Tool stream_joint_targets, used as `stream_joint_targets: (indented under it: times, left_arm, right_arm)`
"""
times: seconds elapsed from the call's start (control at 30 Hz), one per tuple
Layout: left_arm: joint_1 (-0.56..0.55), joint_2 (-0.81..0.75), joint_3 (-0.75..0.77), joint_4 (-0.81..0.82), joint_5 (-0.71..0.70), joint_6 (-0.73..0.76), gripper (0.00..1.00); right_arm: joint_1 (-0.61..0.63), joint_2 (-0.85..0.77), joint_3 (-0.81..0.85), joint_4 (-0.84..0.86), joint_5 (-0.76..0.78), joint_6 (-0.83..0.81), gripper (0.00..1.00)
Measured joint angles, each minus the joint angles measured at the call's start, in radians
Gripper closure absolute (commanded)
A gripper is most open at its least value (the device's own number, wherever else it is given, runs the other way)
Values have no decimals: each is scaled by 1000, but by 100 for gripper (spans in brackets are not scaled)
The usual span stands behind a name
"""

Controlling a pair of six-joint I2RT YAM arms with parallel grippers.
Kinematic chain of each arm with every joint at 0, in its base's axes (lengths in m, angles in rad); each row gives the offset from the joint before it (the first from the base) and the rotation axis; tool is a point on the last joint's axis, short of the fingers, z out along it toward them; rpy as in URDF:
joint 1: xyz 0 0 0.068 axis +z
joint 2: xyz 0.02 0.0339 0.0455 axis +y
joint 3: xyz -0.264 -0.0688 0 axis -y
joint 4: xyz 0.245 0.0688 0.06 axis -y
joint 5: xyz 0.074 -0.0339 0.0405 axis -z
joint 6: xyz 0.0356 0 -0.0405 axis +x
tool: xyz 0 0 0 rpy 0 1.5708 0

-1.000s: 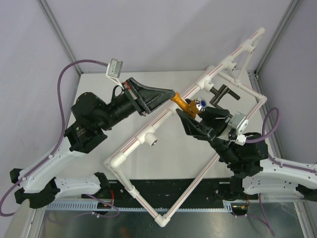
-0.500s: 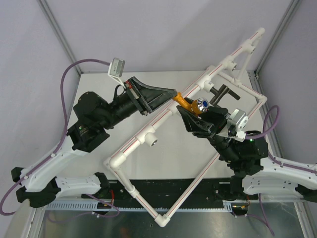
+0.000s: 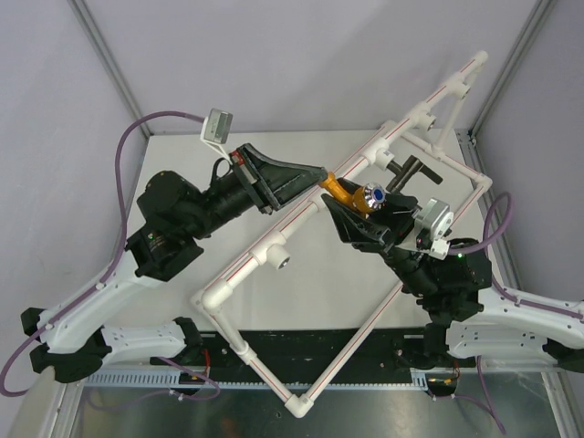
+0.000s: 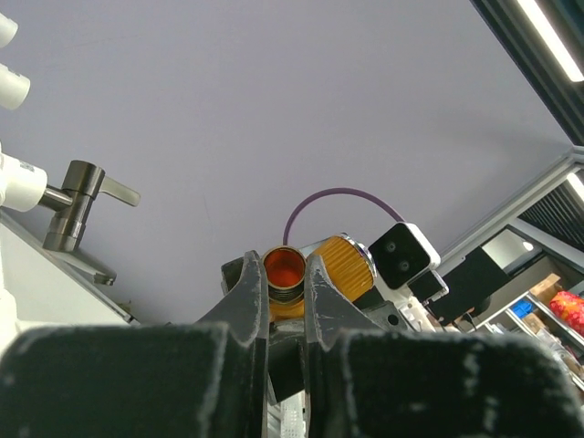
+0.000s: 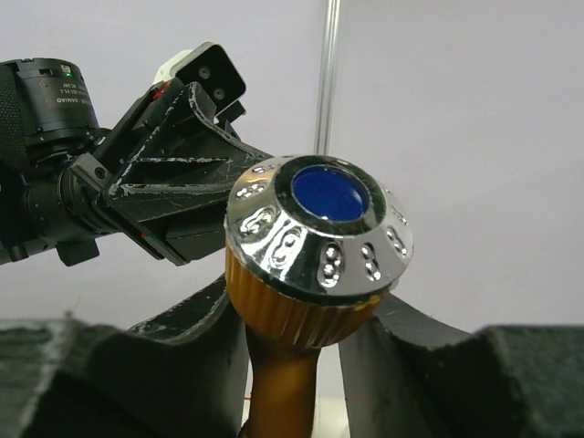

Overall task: Install the water faucets
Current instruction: Adjust the water faucet.

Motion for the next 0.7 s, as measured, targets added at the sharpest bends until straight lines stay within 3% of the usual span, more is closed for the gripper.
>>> stream_joint_targets:
  times: [0.23,0.33,0.4,0.47,0.53,0.57,0.7]
  left_arm:
    - [-3,-3,-10,32,3,-3,100]
    - [-3,-4,-17,43,3,-5,100]
    - [-3,-4,-19,48,2,-5,88]
    - [-3,-6,-24,53,2,-6,58]
    - [-2,-6,-27,55,-5,0,20]
    - [-2,-6,-30,48,-4,4,10]
    - [8,-6,-44,3,-5,10,1]
  right_arm:
    - [0,1,10,0,-9,26,93]
    - [0,2,10,0,-8,29,99]
    - [0,3,10,0,-7,34,100]
    - [0,2,10,-1,-6,40,100]
    - [0,2,14,-10,-3,51,100]
    - [0,2,17,-15,-2,55,100]
    - [1,-22,34,-90,20,78,100]
